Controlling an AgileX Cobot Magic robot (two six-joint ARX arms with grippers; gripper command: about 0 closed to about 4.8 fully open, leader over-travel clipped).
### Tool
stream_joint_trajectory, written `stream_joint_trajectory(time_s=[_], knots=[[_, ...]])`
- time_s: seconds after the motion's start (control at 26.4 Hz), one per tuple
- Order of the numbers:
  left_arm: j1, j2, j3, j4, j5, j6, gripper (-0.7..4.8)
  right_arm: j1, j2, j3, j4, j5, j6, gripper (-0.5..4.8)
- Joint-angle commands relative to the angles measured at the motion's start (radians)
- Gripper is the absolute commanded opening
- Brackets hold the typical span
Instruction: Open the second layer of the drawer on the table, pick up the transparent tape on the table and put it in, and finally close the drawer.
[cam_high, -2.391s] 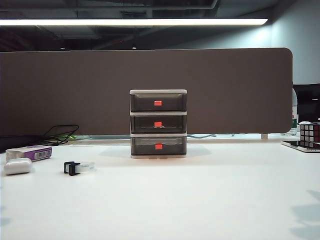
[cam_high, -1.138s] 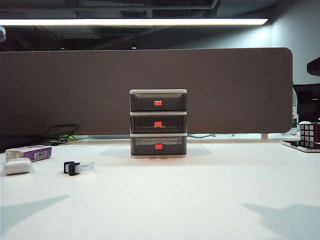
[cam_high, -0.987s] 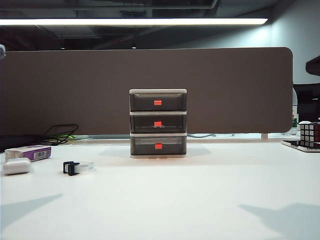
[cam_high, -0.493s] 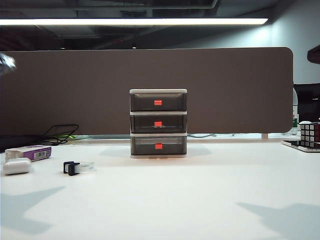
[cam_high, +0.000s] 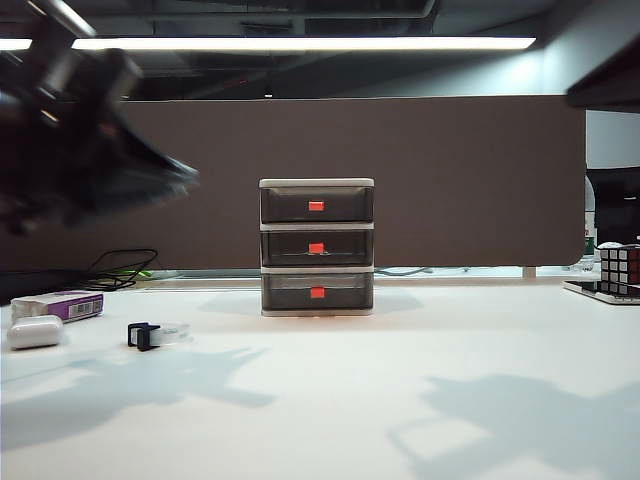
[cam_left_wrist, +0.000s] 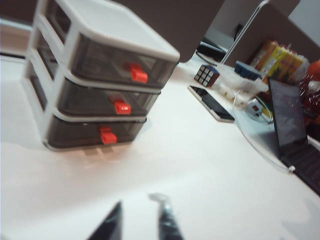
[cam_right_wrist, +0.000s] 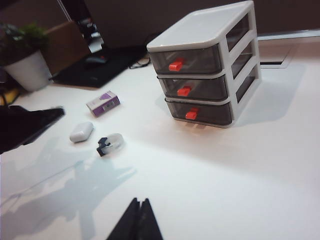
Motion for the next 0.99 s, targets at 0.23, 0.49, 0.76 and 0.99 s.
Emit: stream_joint_trajectory(time_s=[0.23, 0.49, 0.76, 0.99], knots=[[-0.01, 0.303, 0.214, 0.108, 0.043, -0.119, 0.71, 0.003, 0.365, 0.134, 0.199, -0.067, -0.026, -0.05], [-0.07, 0.429, 0.36, 0.107, 0.051, -0.018, 1.52, 0.01, 0.622, 0.246, 0.288, -0.138, -0.045, -0.05], [-0.127, 0.488, 0.441, 0.107, 0.056, 0.03, 1.46, 0.013, 0.788, 0.355, 0.309, -0.219, -0.072, -0.05], [-0.148, 0.488, 0.443, 0.05, -0.141, 0.044, 1.43, 0.013, 0.801, 0.355, 0.355, -0.211, -0.095, -0.05]])
